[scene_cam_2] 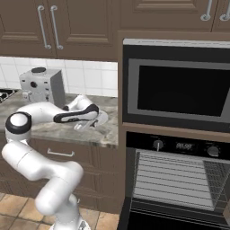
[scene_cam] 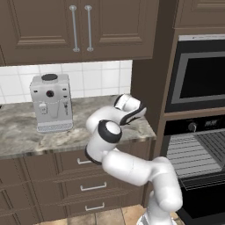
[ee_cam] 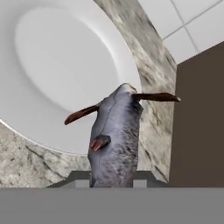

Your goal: Take the fish from the oven and place it on the plate on the counter.

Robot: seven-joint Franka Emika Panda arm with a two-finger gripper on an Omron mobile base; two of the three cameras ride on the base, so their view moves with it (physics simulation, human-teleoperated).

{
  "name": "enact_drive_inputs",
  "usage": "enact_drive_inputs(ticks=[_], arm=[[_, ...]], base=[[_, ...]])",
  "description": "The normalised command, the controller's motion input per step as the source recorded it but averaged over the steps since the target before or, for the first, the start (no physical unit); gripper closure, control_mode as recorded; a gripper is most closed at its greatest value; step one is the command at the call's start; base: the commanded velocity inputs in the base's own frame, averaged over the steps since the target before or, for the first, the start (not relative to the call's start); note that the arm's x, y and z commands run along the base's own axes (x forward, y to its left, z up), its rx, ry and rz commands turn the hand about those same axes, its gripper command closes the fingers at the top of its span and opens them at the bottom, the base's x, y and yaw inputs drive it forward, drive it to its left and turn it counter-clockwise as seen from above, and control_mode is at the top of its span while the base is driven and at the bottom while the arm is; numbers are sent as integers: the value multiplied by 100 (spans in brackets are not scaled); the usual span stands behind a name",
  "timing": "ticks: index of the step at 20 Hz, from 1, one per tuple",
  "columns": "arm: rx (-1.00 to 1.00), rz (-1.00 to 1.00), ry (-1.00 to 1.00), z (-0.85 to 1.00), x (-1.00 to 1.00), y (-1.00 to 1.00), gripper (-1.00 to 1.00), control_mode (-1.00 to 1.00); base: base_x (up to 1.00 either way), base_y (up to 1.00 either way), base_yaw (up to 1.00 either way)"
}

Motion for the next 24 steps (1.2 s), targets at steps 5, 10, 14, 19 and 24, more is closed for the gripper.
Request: enact_drive_inputs(ticks=[5,10,14,19,24], arm=[[0,0,25,0,69,12,100,-100],[0,3,22,5,62,26,100,-100],[0,13,21,7,55,46,100,-100],[-1,23,30,0,61,60,100,-100],[-2,21,30,0,59,38,-100,-100]], base=[[0,0,0],[0,0,0],[0,0,0],[0,0,0],[0,0,0]])
